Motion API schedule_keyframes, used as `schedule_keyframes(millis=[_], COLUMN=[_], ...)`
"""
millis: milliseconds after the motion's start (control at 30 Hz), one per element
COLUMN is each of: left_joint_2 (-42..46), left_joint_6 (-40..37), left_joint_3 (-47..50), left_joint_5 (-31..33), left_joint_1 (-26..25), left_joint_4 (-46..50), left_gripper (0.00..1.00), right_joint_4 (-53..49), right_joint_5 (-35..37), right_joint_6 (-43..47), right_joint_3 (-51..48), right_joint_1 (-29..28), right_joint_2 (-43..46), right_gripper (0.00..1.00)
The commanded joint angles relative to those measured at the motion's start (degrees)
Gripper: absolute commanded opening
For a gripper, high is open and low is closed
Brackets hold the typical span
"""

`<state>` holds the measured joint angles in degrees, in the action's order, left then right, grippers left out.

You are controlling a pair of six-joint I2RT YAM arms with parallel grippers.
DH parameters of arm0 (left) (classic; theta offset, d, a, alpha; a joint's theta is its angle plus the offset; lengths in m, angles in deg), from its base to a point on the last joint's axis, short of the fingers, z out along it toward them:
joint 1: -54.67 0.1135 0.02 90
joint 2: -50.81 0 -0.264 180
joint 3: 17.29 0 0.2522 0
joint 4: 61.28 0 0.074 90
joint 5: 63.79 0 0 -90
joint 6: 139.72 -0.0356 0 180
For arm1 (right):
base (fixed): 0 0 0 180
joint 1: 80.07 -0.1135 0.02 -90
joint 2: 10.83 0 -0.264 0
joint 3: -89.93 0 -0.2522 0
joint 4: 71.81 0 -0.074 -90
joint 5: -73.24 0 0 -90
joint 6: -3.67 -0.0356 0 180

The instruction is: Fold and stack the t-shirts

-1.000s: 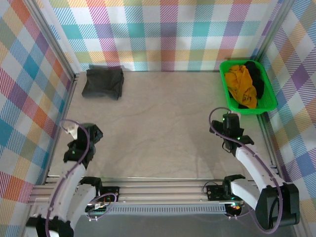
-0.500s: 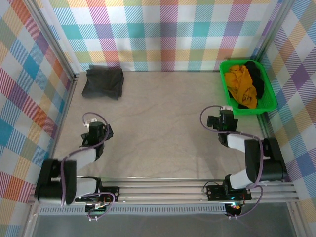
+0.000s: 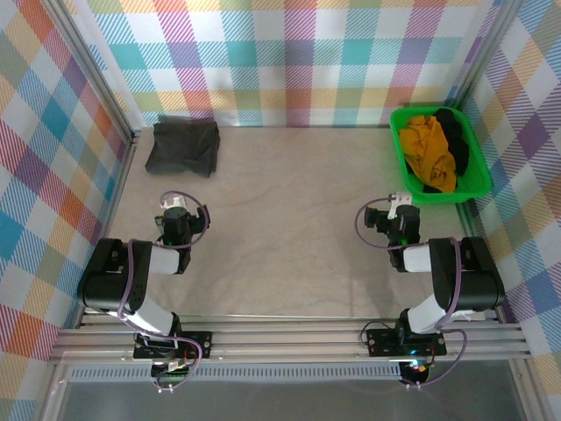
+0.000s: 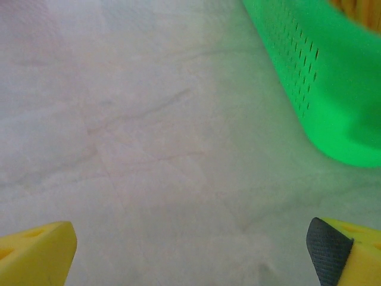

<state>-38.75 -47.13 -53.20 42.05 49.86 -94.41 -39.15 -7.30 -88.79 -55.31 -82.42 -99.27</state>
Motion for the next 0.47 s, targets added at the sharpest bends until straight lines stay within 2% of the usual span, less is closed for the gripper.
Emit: schedule_keyframes(millis=[0, 433], left_joint_2=[-0.1, 0.1], left_joint_6=[-1.7, -1.7], left_joint_3=[-0.8, -0.6], left_joint_5=[-0.4, -0.4], left_joint_1=[-0.4, -0.4], left_joint_4=[-1.4, -1.8], left_gripper=[1.00, 1.00], right_joint_4=[3.6, 2.6], right_joint_5=[-2.2, -4.0], right_joint_6=[0.5, 0.8], right_joint_3=[1.4, 1.7], right_joint_1=[0.6, 0.7], right_joint_2=[0.4, 0.6], right_gripper=[1.00, 1.00])
